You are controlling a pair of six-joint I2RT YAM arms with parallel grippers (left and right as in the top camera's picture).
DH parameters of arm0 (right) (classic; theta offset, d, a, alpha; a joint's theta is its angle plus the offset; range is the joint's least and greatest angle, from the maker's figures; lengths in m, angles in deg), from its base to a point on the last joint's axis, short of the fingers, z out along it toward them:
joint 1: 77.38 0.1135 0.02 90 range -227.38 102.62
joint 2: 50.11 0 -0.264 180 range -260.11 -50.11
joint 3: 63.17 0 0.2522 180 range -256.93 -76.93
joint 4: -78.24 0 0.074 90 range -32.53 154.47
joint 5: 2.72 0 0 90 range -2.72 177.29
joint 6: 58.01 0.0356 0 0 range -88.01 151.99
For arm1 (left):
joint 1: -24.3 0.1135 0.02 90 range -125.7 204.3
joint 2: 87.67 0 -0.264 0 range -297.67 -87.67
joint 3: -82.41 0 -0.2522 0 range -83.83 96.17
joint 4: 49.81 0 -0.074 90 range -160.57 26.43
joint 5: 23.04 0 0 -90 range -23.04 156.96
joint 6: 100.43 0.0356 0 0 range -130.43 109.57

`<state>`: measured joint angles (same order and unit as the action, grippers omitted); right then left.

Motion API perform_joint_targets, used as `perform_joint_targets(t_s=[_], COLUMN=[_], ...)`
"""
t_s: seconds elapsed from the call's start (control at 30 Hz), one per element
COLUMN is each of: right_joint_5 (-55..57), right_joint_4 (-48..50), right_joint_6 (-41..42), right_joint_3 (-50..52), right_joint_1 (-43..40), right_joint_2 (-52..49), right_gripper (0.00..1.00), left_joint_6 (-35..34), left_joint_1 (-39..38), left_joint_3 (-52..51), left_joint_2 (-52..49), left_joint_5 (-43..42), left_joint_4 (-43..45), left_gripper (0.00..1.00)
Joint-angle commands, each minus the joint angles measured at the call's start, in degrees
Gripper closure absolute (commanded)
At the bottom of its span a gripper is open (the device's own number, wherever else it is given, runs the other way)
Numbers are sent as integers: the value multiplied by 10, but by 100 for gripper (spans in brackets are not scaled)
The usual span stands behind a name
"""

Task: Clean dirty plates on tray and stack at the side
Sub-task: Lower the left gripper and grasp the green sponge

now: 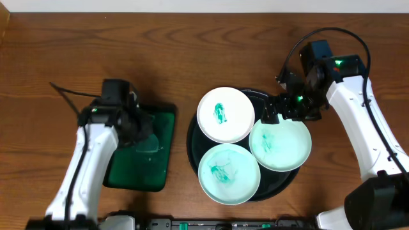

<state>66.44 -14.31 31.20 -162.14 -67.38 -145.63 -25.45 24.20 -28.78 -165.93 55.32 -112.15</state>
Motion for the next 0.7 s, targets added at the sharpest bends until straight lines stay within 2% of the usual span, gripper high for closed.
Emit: perform_joint_targets(t_s=[0.0, 0.17, 0.57, 0.67], right_joint_5=[-7, -7, -7, -7], right_joint_4=[0, -1, -5, -7], right_joint_6=[1, 2, 5, 5], right_joint_3=[-6, -6, -6, -6], right_joint_1=[10, 10, 10, 10], right_joint_2=[6, 6, 6, 6], right_gripper=[1, 1, 1, 1], left_joint_6=[-5, -5, -3, -2], left_joint_1=[0, 0, 0, 0], left_joint_3=[14, 13, 13, 13], left_joint_2=[20, -17, -222, -231], left_joint_5=[23, 23, 22, 22], left_joint_4=[-12, -8, 44, 52], left_gripper=[93, 93, 93, 93])
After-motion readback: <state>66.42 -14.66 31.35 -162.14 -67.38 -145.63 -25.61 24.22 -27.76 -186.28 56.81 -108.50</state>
